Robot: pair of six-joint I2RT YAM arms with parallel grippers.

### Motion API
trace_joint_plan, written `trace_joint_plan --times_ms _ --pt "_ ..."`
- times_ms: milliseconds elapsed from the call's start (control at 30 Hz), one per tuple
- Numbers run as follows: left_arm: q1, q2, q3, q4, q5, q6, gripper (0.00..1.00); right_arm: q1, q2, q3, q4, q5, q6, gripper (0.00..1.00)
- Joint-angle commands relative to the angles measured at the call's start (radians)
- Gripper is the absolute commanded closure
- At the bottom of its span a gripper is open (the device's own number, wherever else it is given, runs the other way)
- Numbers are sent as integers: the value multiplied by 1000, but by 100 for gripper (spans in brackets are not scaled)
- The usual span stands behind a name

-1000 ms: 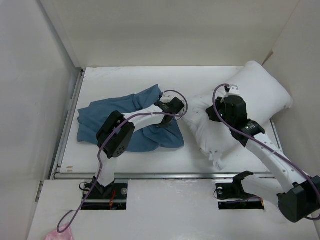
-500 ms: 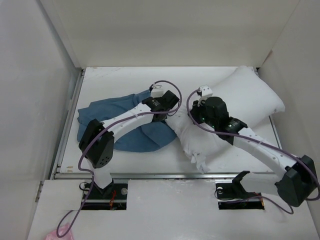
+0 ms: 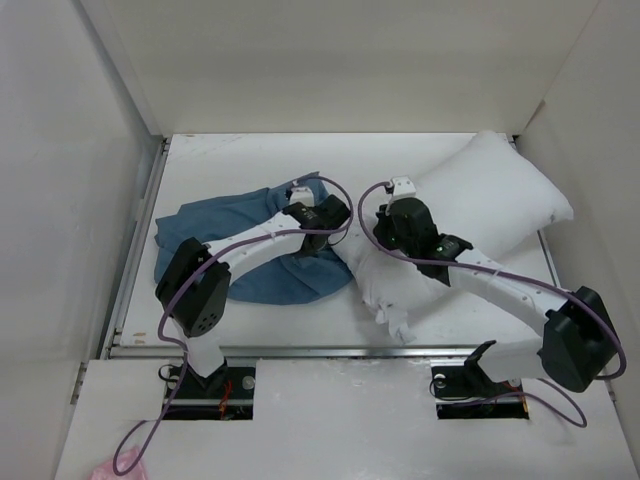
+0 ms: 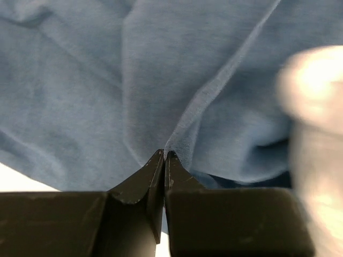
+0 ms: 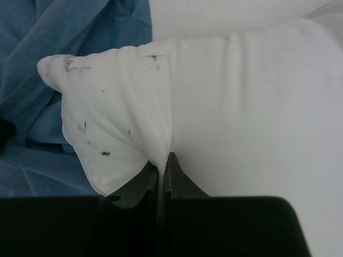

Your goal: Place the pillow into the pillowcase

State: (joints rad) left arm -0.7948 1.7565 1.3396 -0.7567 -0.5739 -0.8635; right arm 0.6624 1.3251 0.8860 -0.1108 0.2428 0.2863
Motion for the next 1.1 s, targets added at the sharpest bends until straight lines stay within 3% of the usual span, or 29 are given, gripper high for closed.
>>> trace_joint_plan --times_ms 0,133,300,567,733,933,1067 --pt "28 -72 -48 -35 -49 -40 100 -10 -20 -24 -99 161 60 100" --pt "37 -132 -59 -24 -70 -42 100 -10 -9 -24 -110 129 35 100" --pt "37 -180 -28 34 -60 26 100 0 0 -24 -58 -80 -96 100" --pt "-23 -205 128 22 -106 96 100 46 42 4 -116 -11 -163 100" --pt "-49 -253 107 146 -11 228 100 117 60 63 -156 44 -199 100" --pt "-49 -242 70 151 -1 209 100 128 -50 197 -116 82 -213 100" --pt "-49 -230 59 151 8 198 100 128 -24 228 -81 -22 -253 100"
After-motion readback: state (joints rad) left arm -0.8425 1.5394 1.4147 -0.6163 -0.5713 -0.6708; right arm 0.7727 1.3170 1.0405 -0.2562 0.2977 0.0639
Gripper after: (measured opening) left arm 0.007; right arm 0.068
